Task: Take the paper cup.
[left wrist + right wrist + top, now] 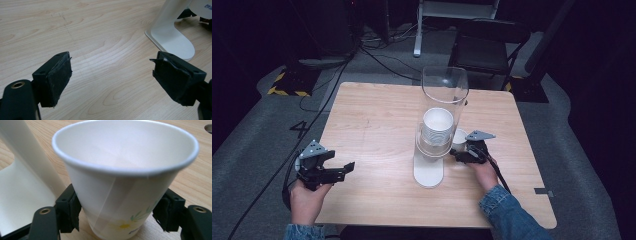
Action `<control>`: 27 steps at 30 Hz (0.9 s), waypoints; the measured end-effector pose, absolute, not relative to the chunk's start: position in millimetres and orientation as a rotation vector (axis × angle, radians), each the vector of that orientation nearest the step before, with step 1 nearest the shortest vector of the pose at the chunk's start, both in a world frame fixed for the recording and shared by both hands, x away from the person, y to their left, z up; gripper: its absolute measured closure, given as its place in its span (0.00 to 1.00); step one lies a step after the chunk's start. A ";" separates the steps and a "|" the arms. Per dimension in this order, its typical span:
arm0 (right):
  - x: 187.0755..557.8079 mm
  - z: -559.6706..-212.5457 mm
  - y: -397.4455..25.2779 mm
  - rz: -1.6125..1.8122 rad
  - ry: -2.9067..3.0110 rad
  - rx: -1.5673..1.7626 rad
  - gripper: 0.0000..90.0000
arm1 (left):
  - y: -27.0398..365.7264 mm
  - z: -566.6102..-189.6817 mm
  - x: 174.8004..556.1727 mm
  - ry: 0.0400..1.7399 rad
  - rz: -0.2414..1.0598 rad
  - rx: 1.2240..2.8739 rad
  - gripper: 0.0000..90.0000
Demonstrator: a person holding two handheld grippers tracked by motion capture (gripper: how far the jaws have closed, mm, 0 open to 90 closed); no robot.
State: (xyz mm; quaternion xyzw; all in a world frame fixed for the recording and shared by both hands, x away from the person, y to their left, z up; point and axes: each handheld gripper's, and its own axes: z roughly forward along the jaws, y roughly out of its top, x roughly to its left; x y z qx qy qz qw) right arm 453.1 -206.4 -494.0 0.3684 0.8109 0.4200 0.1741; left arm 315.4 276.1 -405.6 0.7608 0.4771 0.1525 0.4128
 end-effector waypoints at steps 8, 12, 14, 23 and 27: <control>451.7 -493.6 -207.3 1.164 2.327 1.050 0.17 | 274.1 -406.5 319.7 1.195 0.372 1.917 0.17; 450.6 -493.7 -208.1 1.153 2.345 1.051 0.15 | 272.4 -406.6 322.1 1.188 0.370 1.922 0.17; 450.1 -492.9 -209.1 1.152 2.348 1.053 0.13 | 271.5 -406.5 322.9 1.187 0.366 1.925 0.17; 439.2 -475.6 -219.9 1.128 2.337 1.049 0.06 | 269.3 -405.9 324.3 1.178 0.362 1.927 0.17; 434.4 -466.9 -225.1 1.156 2.316 1.038 0.06 | 268.7 -405.6 323.5 1.175 0.355 1.926 0.17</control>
